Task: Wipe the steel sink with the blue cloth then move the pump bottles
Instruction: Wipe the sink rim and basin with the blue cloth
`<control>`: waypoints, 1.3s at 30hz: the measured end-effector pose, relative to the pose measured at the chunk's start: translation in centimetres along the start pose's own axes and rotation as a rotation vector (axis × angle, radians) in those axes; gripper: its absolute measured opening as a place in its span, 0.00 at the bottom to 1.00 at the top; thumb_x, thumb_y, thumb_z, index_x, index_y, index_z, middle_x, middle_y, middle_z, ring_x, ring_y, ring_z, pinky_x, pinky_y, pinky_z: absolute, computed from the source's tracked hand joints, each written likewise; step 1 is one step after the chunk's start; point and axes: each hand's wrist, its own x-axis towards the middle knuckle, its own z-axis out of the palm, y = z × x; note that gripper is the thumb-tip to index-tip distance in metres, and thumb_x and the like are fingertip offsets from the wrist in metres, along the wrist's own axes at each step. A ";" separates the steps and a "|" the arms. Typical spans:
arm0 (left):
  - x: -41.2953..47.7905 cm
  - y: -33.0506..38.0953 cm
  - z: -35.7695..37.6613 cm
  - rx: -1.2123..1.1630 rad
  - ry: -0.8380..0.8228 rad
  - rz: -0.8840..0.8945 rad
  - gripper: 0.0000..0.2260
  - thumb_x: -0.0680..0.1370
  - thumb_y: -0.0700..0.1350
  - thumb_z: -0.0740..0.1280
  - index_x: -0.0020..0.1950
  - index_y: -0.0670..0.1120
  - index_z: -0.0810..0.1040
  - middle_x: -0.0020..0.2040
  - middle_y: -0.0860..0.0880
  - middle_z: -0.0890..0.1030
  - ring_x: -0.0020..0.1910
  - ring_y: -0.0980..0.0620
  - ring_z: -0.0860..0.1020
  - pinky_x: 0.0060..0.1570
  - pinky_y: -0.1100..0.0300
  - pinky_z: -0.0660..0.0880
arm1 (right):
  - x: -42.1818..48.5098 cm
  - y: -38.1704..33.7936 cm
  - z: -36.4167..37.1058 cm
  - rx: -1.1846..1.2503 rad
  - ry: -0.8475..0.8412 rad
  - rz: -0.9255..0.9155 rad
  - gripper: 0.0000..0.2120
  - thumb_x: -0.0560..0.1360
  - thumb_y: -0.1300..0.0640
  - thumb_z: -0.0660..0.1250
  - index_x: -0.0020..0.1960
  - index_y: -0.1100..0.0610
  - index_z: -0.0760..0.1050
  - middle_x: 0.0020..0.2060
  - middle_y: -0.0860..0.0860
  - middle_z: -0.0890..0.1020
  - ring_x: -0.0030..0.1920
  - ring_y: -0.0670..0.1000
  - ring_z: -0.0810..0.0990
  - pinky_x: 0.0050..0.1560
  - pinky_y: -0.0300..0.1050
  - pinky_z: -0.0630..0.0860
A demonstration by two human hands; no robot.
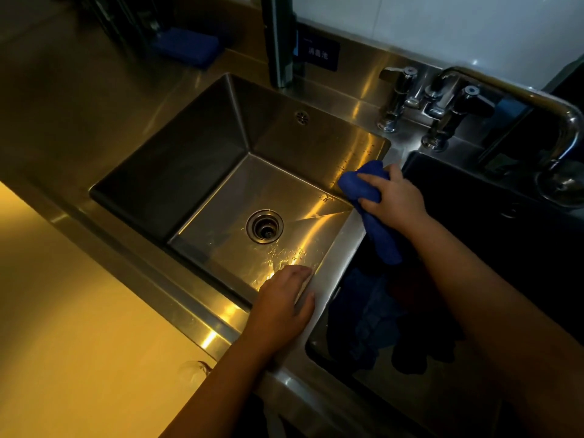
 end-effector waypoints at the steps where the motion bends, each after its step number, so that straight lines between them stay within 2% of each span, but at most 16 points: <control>1: -0.5 -0.2 -0.3 0.017 0.006 -0.002 0.21 0.75 0.51 0.56 0.60 0.40 0.76 0.56 0.44 0.78 0.55 0.48 0.75 0.52 0.60 0.65 | -0.8 -0.5 0.2 0.002 -0.011 -0.027 0.26 0.73 0.49 0.65 0.70 0.47 0.65 0.65 0.59 0.65 0.59 0.64 0.72 0.59 0.55 0.70; 10: -4.5 -1.0 -2.0 0.138 0.045 -0.014 0.18 0.74 0.51 0.57 0.55 0.42 0.78 0.52 0.45 0.80 0.51 0.47 0.77 0.49 0.57 0.66 | -8.7 -5.6 2.9 0.015 -0.041 -0.135 0.27 0.71 0.48 0.67 0.68 0.48 0.67 0.63 0.59 0.67 0.57 0.62 0.71 0.55 0.54 0.72; 14: -5.4 -1.2 -2.1 0.181 0.049 -0.007 0.16 0.74 0.51 0.58 0.52 0.43 0.80 0.49 0.46 0.81 0.49 0.48 0.78 0.48 0.58 0.66 | -11.3 -7.2 4.1 0.012 -0.032 -0.125 0.28 0.71 0.47 0.66 0.69 0.47 0.65 0.64 0.58 0.65 0.58 0.60 0.70 0.54 0.52 0.71; 20: -6.0 -2.2 -2.6 0.218 0.068 0.017 0.14 0.74 0.49 0.58 0.46 0.44 0.81 0.45 0.47 0.80 0.46 0.49 0.77 0.47 0.56 0.67 | -10.4 -6.0 4.0 0.061 0.007 -0.131 0.27 0.70 0.50 0.69 0.68 0.49 0.68 0.65 0.59 0.67 0.58 0.61 0.71 0.55 0.53 0.72; 25: -6.7 -2.8 -2.8 0.236 0.088 0.024 0.12 0.74 0.48 0.58 0.43 0.44 0.80 0.42 0.48 0.79 0.43 0.50 0.75 0.46 0.56 0.67 | -6.3 -4.3 2.6 0.051 0.065 -0.006 0.26 0.71 0.50 0.67 0.68 0.48 0.68 0.63 0.61 0.67 0.56 0.65 0.72 0.55 0.54 0.71; 30: -7.4 -3.0 -2.7 0.210 0.113 0.034 0.12 0.74 0.48 0.59 0.42 0.45 0.80 0.41 0.48 0.79 0.43 0.50 0.75 0.45 0.56 0.66 | -6.8 -5.1 2.8 0.026 0.081 0.029 0.25 0.72 0.50 0.65 0.68 0.48 0.67 0.63 0.61 0.66 0.56 0.65 0.72 0.56 0.55 0.70; 39: -7.6 -3.3 -2.8 0.158 0.120 0.054 0.12 0.73 0.47 0.58 0.44 0.45 0.79 0.43 0.49 0.78 0.46 0.54 0.70 0.48 0.55 0.65 | -14.5 -10.3 5.7 -0.053 0.015 -0.080 0.27 0.72 0.46 0.65 0.69 0.47 0.64 0.63 0.58 0.66 0.55 0.60 0.71 0.51 0.50 0.72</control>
